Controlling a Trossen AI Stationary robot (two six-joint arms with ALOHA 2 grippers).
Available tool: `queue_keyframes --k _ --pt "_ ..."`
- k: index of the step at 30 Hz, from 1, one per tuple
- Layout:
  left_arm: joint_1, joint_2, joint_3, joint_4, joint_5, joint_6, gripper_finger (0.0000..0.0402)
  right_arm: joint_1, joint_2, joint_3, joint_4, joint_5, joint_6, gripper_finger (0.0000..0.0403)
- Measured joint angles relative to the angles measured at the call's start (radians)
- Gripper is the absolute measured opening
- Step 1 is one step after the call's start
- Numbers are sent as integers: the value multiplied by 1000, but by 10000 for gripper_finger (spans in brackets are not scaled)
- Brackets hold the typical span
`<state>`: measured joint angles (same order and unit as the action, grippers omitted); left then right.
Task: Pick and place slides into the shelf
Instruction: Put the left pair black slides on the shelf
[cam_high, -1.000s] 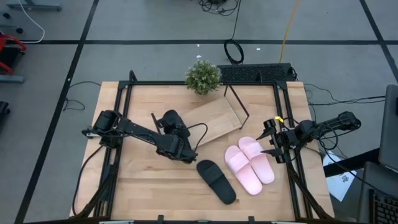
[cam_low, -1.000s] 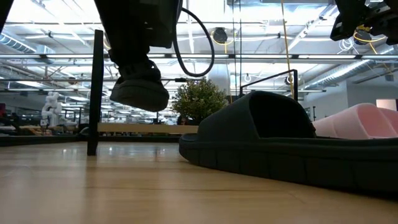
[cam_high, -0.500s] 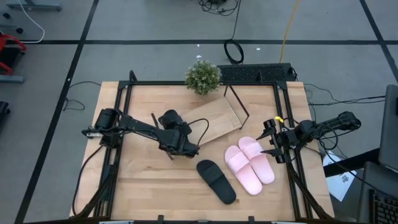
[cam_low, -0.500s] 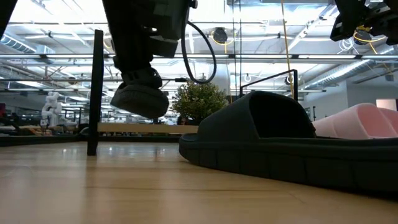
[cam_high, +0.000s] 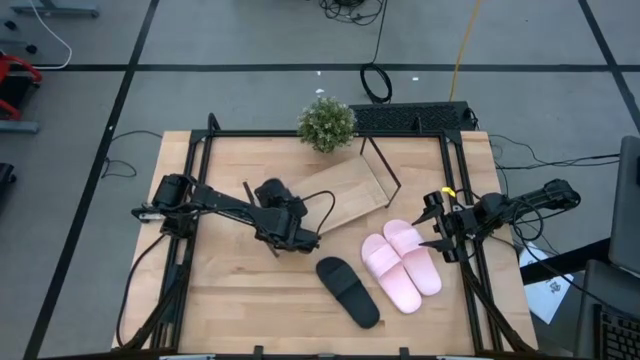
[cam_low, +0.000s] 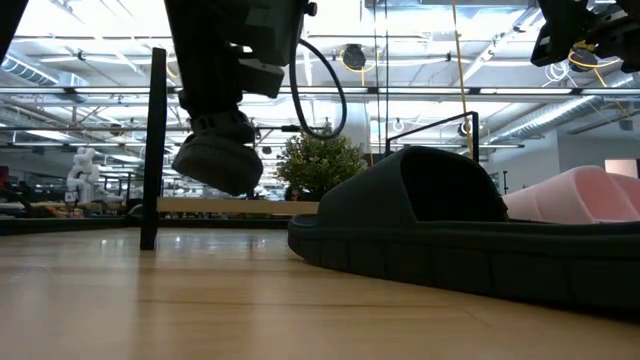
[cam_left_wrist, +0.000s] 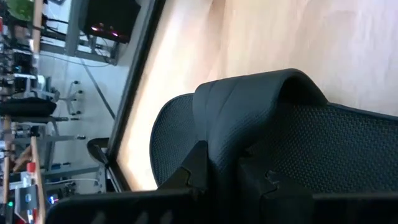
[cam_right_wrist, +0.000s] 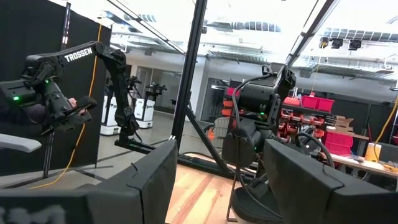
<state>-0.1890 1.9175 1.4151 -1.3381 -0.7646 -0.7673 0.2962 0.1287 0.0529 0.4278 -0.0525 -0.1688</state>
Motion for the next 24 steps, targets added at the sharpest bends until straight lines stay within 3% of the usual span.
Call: queue_keyframes --k 24 --pt "0 0 0 7 50 0 35 0 0 0 -13 0 0 226"
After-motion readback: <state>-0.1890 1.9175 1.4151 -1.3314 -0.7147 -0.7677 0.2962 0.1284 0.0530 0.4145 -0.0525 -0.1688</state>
